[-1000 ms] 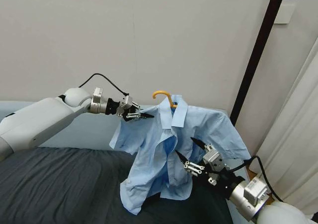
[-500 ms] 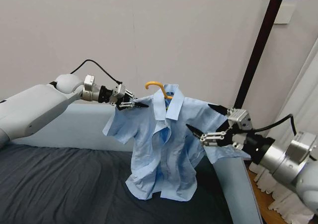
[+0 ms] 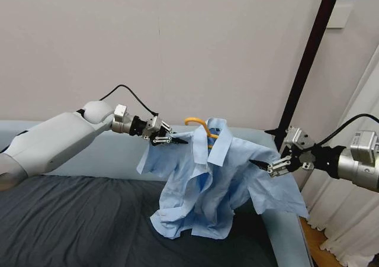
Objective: Pick up the clothes from the sofa and hang them on the clothes hanger.
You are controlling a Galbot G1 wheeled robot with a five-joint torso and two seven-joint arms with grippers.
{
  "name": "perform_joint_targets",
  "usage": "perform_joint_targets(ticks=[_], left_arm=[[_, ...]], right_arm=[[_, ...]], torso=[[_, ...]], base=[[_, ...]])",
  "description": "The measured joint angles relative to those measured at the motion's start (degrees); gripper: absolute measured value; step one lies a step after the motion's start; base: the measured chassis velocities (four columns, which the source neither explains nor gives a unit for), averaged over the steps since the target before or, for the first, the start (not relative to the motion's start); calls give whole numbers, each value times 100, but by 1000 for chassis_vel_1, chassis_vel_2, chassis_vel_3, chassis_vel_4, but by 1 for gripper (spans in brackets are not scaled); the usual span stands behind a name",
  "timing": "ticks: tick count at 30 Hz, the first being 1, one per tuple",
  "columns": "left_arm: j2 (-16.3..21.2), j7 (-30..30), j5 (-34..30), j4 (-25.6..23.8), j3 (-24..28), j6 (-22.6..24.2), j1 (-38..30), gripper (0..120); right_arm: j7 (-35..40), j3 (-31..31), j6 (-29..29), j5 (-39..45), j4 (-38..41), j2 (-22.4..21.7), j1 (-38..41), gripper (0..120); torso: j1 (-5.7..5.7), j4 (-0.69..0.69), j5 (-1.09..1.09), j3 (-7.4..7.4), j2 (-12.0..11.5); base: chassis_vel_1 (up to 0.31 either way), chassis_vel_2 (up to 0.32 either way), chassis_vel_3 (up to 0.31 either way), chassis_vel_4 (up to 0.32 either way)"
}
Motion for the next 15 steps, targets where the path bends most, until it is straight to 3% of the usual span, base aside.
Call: perform_joint_targets(ticks=[10,15], left_arm=[[-181,24,234,-7,-225,-20,288,2],[-165,-27,313,-165,-257,44,377,2]], right_arm=[[308,-116,-471,626,32,-48,-49,100],[335,-168,-590,743,101,-38,-94,87]], torso=[[0,2,0,0,0],[0,0,-1,0,0]], base=[[0,0,0,0],[0,0,0,0]])
